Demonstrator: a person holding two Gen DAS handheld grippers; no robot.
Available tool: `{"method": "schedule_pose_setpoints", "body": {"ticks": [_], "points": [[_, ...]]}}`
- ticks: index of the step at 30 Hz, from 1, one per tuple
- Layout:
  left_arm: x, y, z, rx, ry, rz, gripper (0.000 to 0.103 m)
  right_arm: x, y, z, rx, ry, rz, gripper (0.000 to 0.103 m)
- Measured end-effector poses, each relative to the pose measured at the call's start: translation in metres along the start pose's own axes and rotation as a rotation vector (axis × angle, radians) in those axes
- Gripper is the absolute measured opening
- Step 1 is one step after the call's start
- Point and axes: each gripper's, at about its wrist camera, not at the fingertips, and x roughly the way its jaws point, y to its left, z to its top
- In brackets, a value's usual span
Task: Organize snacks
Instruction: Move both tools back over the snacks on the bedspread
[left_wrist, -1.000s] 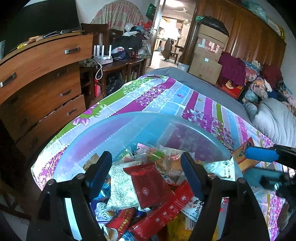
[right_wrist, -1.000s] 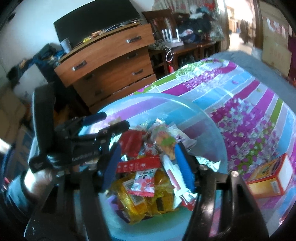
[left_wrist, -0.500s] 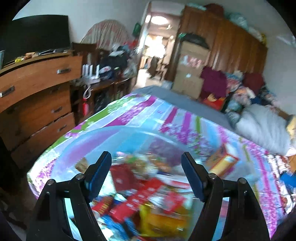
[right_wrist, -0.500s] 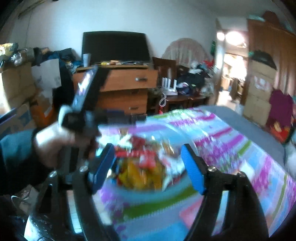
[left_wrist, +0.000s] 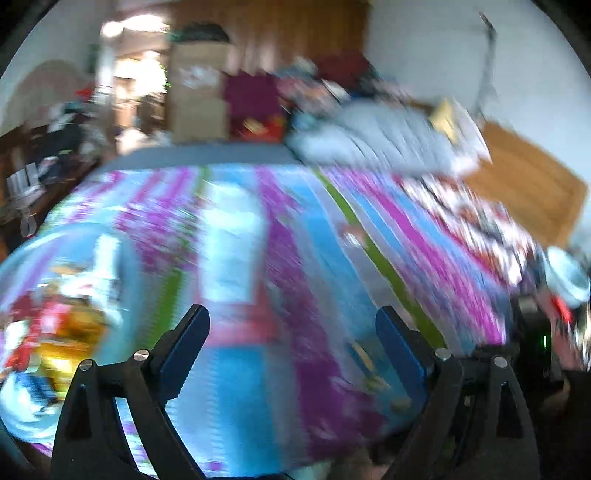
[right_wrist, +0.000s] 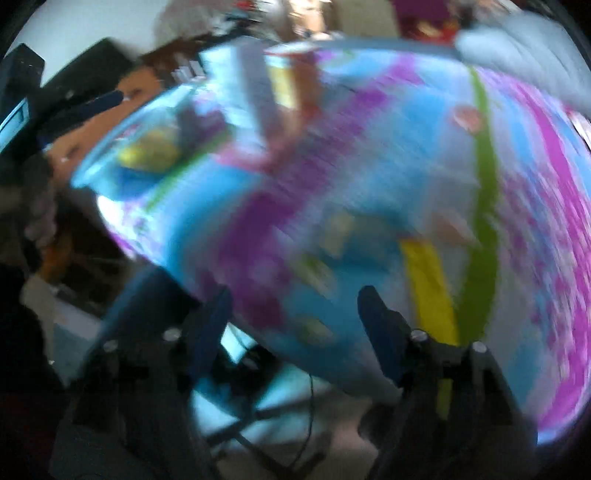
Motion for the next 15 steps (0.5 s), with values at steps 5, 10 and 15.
{"method": "schedule_pose_setpoints", "body": {"ticks": [5, 10, 15], "points": [[0.056, -0.045, -0.008, -0.006, 0.155, -0.05, 0.092, -0.008, -0.073, -0.031, 0.185, -0.01, -0.035, 0.067], [0.114, -0.098, -0.005, 0.126, 0.257, -0.158, 0.092, -0.013, -0.119, -0.042, 0.315, -0.063, -0.024, 0.067], [0.19, -0.157, -0.006, 0.307, 0.295, -0.292, 0.091, -0.024, -0.143, -0.048, 0.429, -0.13, 0.027, 0.068]]}}
